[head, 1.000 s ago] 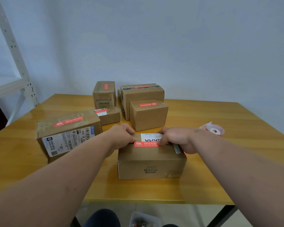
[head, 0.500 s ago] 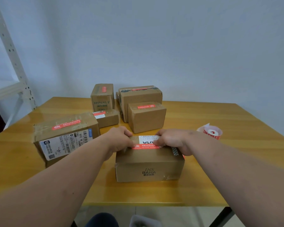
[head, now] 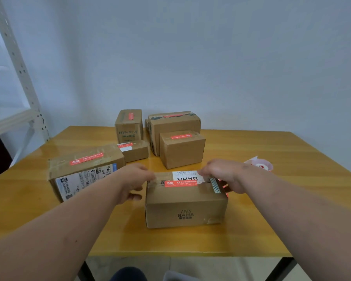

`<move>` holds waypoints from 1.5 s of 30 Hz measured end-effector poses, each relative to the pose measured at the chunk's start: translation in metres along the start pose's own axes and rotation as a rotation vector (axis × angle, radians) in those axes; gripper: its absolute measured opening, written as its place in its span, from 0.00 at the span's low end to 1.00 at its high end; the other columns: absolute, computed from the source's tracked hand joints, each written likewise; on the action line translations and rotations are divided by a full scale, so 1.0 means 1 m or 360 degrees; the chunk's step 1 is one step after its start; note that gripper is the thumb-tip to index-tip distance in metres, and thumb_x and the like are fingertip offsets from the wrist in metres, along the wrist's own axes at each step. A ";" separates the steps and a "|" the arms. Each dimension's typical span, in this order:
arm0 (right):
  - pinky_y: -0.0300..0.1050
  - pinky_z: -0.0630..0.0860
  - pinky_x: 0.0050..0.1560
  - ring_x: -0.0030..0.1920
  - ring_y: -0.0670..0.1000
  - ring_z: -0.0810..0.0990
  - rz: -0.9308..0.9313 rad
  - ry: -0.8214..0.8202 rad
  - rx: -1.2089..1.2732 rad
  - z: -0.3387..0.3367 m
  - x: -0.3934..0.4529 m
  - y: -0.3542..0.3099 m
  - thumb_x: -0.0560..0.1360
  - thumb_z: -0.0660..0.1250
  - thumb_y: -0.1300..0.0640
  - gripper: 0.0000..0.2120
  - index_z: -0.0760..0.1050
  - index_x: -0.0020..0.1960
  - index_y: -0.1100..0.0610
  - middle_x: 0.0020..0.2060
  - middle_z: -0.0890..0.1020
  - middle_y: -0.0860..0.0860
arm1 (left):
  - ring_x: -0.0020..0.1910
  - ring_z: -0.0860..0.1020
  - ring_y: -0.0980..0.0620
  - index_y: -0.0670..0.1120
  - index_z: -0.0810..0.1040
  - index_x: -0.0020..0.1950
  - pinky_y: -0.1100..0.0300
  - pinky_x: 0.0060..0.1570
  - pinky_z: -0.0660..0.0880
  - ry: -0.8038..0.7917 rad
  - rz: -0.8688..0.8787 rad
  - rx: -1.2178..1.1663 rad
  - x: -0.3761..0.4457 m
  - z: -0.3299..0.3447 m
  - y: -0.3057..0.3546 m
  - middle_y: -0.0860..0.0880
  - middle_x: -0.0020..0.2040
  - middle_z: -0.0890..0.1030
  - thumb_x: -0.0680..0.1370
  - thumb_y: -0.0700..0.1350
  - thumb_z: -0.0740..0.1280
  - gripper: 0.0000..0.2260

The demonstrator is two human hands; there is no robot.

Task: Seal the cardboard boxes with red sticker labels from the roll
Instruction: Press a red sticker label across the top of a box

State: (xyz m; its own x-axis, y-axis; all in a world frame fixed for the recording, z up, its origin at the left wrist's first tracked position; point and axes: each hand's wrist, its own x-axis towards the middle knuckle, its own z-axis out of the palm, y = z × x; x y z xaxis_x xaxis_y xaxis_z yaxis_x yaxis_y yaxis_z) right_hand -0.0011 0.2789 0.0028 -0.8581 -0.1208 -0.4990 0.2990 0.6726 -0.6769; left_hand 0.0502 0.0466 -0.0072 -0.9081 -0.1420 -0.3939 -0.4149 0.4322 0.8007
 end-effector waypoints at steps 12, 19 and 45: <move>0.54 0.72 0.57 0.45 0.57 0.80 -0.0155 0.0331 0.0498 -0.021 -0.030 -0.013 0.80 0.58 0.41 0.22 0.72 0.57 0.61 0.45 0.79 0.57 | 0.47 0.78 0.46 0.42 0.76 0.48 0.46 0.53 0.78 0.0371 0.0061 -0.0744 -0.010 -0.014 0.020 0.46 0.41 0.78 0.81 0.54 0.62 0.15; 0.50 0.72 0.53 0.42 0.55 0.83 -0.0071 0.0165 -0.0155 0.002 -0.035 0.000 0.80 0.53 0.37 0.24 0.67 0.69 0.51 0.55 0.77 0.55 | 0.41 0.74 0.48 0.50 0.76 0.56 0.47 0.53 0.76 0.0224 0.0035 -0.0200 -0.012 -0.003 -0.006 0.46 0.41 0.76 0.82 0.53 0.60 0.10; 0.28 0.63 0.17 0.31 0.50 0.79 -0.0083 0.0266 -0.0627 -0.010 -0.019 -0.023 0.78 0.65 0.60 0.10 0.73 0.39 0.61 0.34 0.80 0.55 | 0.62 0.73 0.49 0.48 0.72 0.70 0.57 0.57 0.71 0.0160 0.0624 0.1528 0.010 0.026 0.027 0.48 0.66 0.74 0.81 0.48 0.60 0.18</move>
State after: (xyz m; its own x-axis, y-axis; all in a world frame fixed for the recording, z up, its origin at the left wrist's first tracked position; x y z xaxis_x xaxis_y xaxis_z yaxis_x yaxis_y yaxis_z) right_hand 0.0043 0.2731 0.0331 -0.9334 -0.0637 -0.3531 0.0992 0.9000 -0.4245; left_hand 0.0316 0.0796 -0.0016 -0.9883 0.1067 -0.1089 0.0896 0.9845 0.1510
